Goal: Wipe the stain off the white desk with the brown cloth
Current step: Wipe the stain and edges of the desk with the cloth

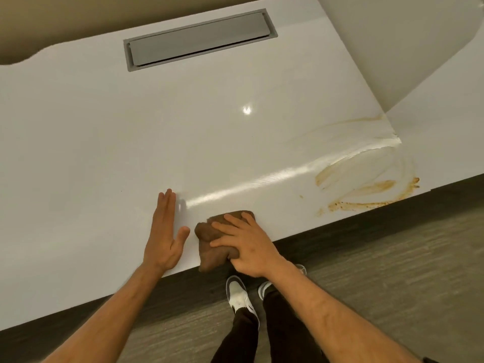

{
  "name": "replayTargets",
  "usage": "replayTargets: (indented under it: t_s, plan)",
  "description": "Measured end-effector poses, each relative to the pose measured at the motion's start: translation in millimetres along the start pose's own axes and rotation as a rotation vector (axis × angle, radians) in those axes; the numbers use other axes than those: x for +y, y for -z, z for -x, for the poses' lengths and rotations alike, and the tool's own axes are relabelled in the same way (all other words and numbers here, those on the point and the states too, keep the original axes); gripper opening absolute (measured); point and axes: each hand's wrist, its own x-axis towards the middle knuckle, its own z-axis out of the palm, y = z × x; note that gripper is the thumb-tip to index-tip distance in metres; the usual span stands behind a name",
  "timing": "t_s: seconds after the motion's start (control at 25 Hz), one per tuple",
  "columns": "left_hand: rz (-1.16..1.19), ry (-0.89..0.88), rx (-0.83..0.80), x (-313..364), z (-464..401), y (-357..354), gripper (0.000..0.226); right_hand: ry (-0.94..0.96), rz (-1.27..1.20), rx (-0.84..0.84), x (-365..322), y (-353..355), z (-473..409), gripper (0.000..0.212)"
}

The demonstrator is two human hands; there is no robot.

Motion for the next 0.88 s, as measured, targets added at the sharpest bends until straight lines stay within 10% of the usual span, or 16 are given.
replayTargets:
  t_s: [0.16,0.44,0.88]
  plan:
    - [-0.022,-0.045,0.011,36.9,-14.6,-15.2,0.091,-0.395,-0.509,0.11,5.8,33.5,77.7,0.051]
    - [-0.113,-0.251,-0.177,103.6,-75.1,-70.8,0.087,-0.672,-1.16,0.921,45.5,109.9,135.1,0.061]
    - [-0.323,-0.243,-0.265,101.2,-91.8,-88.8,0.097,-1.056,0.122,0.58,101.1,74.4,59.2,0.089]
